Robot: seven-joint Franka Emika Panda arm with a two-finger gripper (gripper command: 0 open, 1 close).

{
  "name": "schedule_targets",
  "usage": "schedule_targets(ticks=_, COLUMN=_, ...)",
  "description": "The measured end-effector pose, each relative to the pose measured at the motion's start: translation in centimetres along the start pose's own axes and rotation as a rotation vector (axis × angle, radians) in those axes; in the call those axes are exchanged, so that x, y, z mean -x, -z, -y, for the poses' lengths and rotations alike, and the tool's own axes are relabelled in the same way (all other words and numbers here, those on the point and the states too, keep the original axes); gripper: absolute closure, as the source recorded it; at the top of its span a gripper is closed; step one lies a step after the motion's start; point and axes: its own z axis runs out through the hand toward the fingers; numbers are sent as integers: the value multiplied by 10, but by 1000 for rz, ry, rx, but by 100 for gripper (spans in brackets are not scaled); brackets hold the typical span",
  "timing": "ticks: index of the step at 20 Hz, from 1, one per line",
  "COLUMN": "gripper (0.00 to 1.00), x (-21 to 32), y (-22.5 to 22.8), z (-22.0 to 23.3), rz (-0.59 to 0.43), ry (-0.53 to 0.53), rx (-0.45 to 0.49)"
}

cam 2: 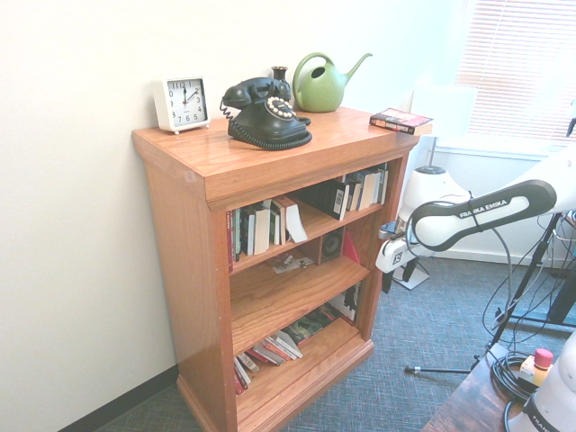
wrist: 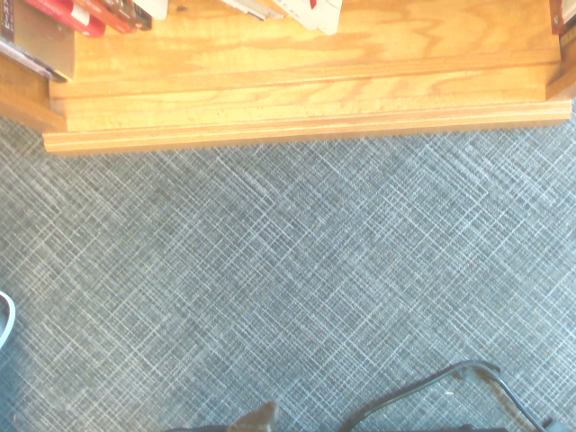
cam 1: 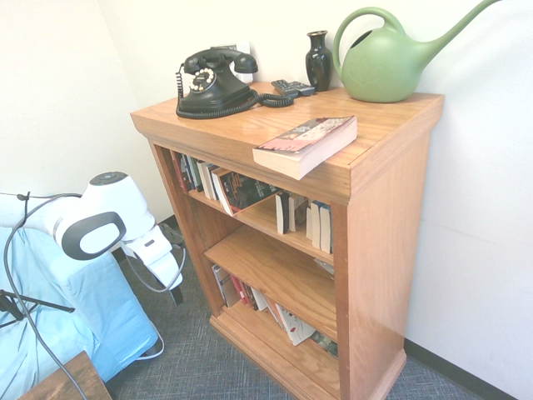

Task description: Organize the shelf

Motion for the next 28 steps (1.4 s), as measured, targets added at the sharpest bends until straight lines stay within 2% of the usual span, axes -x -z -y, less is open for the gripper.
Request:
schedule_targets(ticks=5, gripper=0, x=11, y=-16, z=-3, rz=-44, ry=32, rx=29)
schedule_targets(ticks=9, gripper=0, x=27, y=-54, z=-33, rz=-193, ry=116, rx=136)
schedule_targets(ticks=11, gripper=0, x=14, y=-52, z=-50, rz=-284, ry=152, rx=193)
schedule_targets(ticks=16, gripper=0, x=-45, y=-3, z=-101, rz=-522, ry=217, rx=306)
schedule_targets(ticks=24, gripper=0, x=-62, y=104, z=-168, rz=-910, ry=353, rx=475)
schedule_targets(ticks=28, gripper=0, x=-74, y=153, z=-178, rz=-1055, ry=416, rx=515)
